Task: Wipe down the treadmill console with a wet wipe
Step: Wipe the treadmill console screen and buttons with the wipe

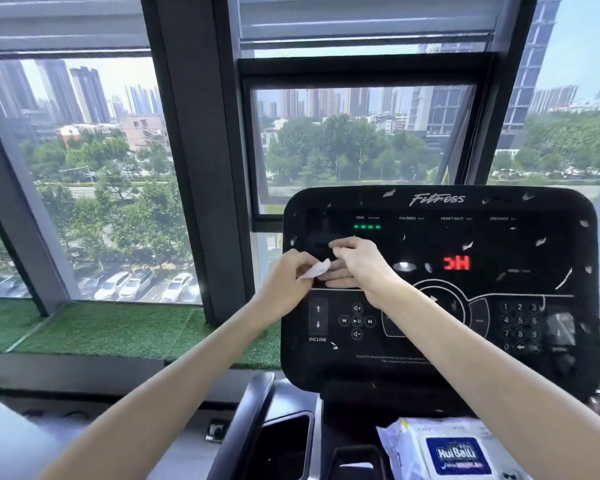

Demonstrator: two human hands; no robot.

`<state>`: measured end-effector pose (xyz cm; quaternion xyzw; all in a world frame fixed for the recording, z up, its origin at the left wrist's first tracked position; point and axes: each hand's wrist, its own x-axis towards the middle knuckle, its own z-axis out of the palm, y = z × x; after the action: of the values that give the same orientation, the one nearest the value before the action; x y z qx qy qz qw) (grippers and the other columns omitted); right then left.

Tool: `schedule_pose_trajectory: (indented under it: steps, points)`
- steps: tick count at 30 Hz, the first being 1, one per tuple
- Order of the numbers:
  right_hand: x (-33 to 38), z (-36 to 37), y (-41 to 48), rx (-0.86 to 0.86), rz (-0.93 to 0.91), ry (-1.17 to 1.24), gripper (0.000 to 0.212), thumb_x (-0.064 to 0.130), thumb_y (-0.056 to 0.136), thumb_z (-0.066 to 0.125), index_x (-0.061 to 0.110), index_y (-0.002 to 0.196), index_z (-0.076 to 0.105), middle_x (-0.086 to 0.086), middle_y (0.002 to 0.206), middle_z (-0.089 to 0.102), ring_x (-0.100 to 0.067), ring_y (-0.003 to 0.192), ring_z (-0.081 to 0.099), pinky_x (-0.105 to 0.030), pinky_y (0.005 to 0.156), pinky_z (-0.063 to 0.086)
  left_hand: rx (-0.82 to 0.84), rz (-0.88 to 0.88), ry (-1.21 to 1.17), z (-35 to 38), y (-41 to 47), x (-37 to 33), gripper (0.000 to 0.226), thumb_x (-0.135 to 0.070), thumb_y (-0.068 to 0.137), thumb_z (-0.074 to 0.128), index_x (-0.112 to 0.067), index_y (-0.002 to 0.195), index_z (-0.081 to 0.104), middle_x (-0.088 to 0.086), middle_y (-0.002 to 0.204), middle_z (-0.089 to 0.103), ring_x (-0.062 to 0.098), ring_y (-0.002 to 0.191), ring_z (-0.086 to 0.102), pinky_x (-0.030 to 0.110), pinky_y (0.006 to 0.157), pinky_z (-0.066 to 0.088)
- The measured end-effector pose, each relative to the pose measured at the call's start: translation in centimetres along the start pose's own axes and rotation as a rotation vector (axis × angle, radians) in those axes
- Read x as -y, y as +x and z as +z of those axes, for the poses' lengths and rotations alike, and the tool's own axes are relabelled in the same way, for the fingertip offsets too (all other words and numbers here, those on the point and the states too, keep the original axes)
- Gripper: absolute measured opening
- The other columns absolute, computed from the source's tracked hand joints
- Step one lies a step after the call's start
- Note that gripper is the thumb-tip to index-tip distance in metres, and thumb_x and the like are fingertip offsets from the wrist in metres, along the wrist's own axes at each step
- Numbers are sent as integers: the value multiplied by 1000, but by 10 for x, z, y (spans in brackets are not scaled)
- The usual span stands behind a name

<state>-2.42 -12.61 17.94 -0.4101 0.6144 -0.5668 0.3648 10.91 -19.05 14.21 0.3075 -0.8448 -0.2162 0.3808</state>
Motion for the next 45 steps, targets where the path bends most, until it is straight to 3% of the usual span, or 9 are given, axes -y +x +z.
schedule_pose_trajectory:
  steps: [4, 8, 10, 14, 19, 23, 30, 34, 45]
  points:
    - [-15, -7, 7, -195, -488, -619, 31, 9, 93, 43, 10, 118, 61, -10, 105, 69, -22, 95, 66, -34, 88, 51, -392, -296, -347, -34, 37, 3, 16, -2, 84, 58, -9, 96, 66, -5, 84, 60, 3, 75, 53, 19, 73, 42]
    - [-36, 0, 20, -140, -735, -1224, 56, -5, 85, 42, 0, 141, 35, -16, 149, 31, -23, 141, 22, -32, 116, 13, -519, 27, 121, -46, 78, 1, 17, -6, 91, 52, -12, 90, 68, -3, 86, 51, 3, 73, 46, 12, 70, 41]
    - [-43, 3, 26, -213, -798, -1331, 60, -9, 75, 55, -5, 134, 43, -22, 142, 41, -28, 137, 33, -38, 114, 18, -437, 186, 303, -37, 82, 8, 19, 2, 89, 51, -6, 94, 67, -5, 85, 44, 7, 81, 44, 23, 73, 45]
    - [-51, 5, 30, -284, -840, -1410, 61, -6, 57, 70, -9, 117, 59, -26, 124, 57, -34, 119, 54, -50, 104, 35, -219, 410, 492, -14, 64, 33, 29, 9, 84, 58, 1, 111, 61, 9, 92, 54, 23, 88, 51, 38, 73, 52]
    - [-55, 12, 34, -334, -840, -1466, 56, -4, 65, 61, -13, 121, 53, -31, 124, 54, -39, 118, 53, -53, 101, 39, -330, 285, 300, -21, 85, 31, 22, 2, 90, 54, -4, 108, 66, 8, 88, 55, 20, 80, 54, 23, 76, 47]
    - [-57, 16, 34, -343, -821, -1493, 55, 1, 77, 22, -13, 120, 54, -32, 125, 53, -40, 120, 51, -52, 103, 37, -94, 471, 328, -20, 86, 34, 20, 1, 88, 56, -1, 104, 66, 7, 91, 60, 15, 87, 55, 25, 84, 47]
    - [-63, 14, 38, -389, -853, -1539, 53, -2, 76, 31, -12, 124, 51, -31, 130, 49, -40, 124, 47, -51, 107, 34, 9, 500, 309, -25, 86, 35, 17, 3, 84, 59, -1, 98, 68, 5, 91, 60, 14, 83, 56, 19, 82, 45]
    - [-66, 14, 39, -409, -893, -1542, 59, -5, 81, 12, -12, 128, 47, -32, 133, 46, -41, 127, 43, -51, 109, 31, -200, 358, 208, -34, 88, 42, 15, 4, 83, 62, -2, 95, 68, 2, 86, 59, 10, 77, 54, 12, 76, 42]
    - [-69, 14, 44, -429, -916, -1525, 51, -1, 81, 31, -11, 128, 47, -31, 132, 48, -41, 125, 45, -51, 108, 30, 80, 452, 244, -21, 59, 48, 16, 7, 80, 64, 0, 93, 70, 9, 86, 64, 11, 78, 58, 7, 79, 41]
